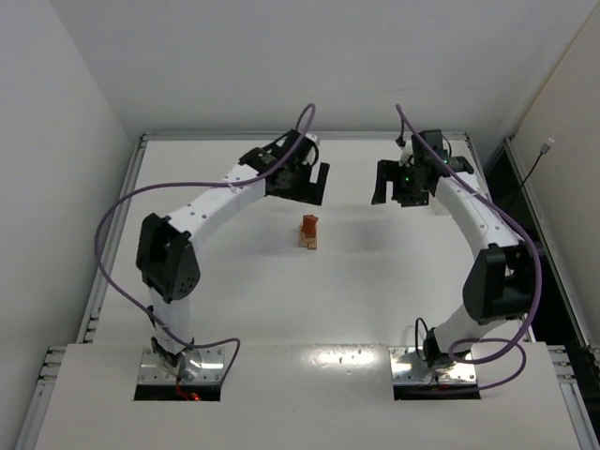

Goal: Build the wood block tower

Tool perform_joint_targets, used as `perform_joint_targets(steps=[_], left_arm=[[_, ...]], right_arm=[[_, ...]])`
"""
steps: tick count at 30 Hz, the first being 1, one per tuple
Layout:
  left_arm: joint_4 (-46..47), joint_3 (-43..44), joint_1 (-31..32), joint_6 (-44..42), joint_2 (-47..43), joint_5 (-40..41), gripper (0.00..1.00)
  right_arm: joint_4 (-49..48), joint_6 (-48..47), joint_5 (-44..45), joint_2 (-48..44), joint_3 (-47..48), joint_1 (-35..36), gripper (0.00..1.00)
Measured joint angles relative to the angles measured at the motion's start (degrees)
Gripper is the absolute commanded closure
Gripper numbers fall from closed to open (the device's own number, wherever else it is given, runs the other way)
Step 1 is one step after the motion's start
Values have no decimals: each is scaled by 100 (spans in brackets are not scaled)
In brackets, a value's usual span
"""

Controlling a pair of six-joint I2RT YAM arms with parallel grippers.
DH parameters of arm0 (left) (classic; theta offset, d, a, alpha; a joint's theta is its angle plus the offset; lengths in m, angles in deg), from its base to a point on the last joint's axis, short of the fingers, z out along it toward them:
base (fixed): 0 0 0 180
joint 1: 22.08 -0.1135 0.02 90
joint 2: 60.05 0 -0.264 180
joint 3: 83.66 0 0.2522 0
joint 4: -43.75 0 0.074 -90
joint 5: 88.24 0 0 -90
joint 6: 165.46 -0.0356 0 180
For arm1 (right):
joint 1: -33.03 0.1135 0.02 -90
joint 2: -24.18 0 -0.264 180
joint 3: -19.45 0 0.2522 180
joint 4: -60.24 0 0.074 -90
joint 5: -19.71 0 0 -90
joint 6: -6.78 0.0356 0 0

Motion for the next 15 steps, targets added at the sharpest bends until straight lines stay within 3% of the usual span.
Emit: perform_joint_targets(steps=[3,7,15], left_arm=[[219,-264,-238,-87,-579,168,1],[461,-1180,-1137,-249,-1248,444,1],[767,-3274,-2802,-645,-1082,710,1]], right_arm=[[-227,-225,160,-2,-332,0,19],[-675,-673,450,57,-551,0,18],[-1419,-1596,789,660,-560,-101,18]])
